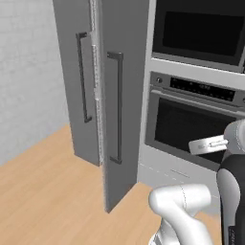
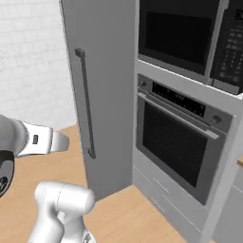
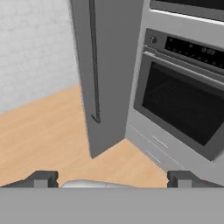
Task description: Place one cucumber and one chicken drumstick in each tupperware on the nearby counter, to pack two identical lunches.
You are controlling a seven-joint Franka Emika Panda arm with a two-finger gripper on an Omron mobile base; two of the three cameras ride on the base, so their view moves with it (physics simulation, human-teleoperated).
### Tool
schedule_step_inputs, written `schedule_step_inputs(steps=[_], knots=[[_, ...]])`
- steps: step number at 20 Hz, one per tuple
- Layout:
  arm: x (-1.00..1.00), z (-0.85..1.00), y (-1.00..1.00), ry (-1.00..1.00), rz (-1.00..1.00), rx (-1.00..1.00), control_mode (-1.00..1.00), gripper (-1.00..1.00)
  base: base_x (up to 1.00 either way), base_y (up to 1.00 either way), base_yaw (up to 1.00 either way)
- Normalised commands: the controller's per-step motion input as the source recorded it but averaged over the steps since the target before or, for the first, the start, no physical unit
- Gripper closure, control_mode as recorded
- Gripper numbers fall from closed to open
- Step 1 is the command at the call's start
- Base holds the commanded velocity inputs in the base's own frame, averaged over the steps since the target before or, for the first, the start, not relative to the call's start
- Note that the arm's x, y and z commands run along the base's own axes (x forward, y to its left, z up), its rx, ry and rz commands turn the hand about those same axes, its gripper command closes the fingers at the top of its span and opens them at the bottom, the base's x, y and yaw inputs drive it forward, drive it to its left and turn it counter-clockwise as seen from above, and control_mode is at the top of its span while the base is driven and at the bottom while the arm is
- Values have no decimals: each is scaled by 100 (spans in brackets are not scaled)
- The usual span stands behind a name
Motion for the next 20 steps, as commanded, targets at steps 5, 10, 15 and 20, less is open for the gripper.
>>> schedule_step_inputs(steps=[5, 10, 15, 20], knots=[[0, 0, 0, 0, 0, 0, 100, -100, -43, 100, 17], [0, 0, 0, 0, 0, 0, 100, -100, 2, 100, 0], [0, 0, 0, 0, 0, 0, 100, -100, 69, 100, 24], [0, 0, 0, 0, 0, 0, 100, -100, 90, 99, 50]])
